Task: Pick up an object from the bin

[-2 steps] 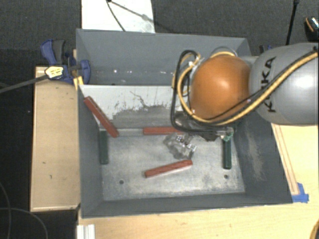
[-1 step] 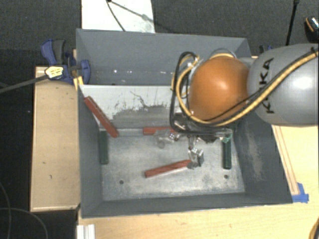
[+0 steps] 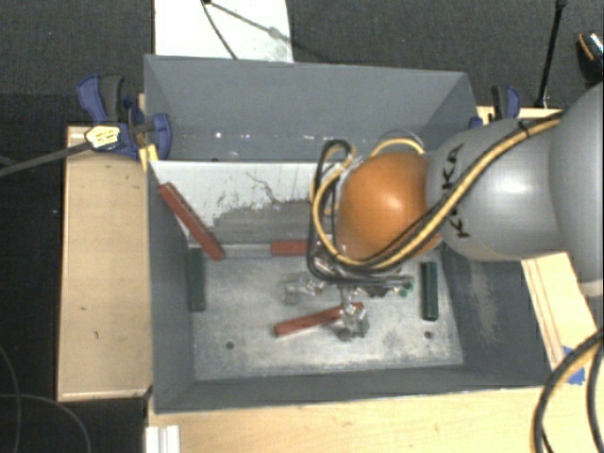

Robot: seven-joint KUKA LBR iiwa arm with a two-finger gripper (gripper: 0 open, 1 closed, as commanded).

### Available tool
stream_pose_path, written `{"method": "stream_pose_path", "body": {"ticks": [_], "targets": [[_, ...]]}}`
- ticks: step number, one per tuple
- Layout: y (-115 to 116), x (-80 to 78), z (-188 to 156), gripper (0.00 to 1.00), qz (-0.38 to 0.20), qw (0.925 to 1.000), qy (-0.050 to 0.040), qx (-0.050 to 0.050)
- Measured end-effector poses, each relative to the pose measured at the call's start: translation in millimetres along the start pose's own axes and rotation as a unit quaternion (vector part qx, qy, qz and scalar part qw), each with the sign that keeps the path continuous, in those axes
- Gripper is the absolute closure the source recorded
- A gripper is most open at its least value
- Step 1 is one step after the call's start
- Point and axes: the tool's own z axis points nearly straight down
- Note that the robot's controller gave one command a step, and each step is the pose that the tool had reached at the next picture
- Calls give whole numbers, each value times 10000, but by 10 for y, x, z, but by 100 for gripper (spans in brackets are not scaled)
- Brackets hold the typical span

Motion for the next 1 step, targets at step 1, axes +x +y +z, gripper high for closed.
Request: {"method": "stream_pose_path", "body": {"ticks": [1], "targets": [[-17,-14,-46,100,44,10000,-24,24]]}}
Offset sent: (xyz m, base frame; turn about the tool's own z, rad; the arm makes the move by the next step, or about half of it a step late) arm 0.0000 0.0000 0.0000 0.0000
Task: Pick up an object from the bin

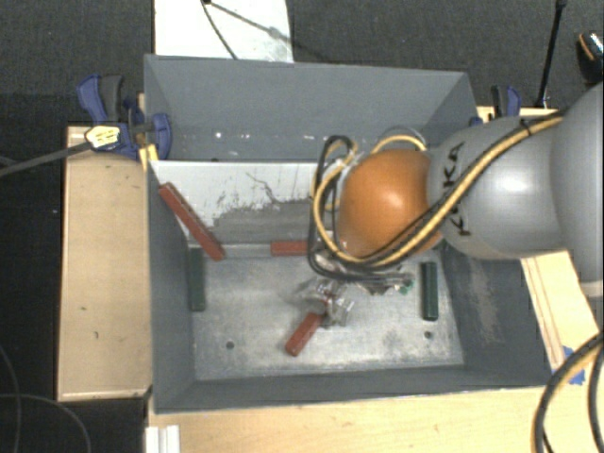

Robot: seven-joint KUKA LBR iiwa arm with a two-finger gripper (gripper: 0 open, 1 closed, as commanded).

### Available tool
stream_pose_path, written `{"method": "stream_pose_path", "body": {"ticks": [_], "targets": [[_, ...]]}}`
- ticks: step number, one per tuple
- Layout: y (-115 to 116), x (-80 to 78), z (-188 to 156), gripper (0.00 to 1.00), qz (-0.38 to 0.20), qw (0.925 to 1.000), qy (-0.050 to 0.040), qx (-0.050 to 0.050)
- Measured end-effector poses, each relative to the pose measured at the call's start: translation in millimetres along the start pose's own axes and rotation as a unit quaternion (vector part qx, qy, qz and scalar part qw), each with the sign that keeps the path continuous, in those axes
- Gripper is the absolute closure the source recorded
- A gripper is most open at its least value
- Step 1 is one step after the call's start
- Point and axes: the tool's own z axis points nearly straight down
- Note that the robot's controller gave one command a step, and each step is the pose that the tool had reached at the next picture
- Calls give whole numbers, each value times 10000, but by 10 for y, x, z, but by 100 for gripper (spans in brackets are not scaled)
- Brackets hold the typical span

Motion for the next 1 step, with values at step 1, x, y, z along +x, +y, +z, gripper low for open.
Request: {"method": "stream_pose_path", "body": {"ticks": [1], "targets": [[101,-28,-1666,100,118,9999,-32,36]]}}
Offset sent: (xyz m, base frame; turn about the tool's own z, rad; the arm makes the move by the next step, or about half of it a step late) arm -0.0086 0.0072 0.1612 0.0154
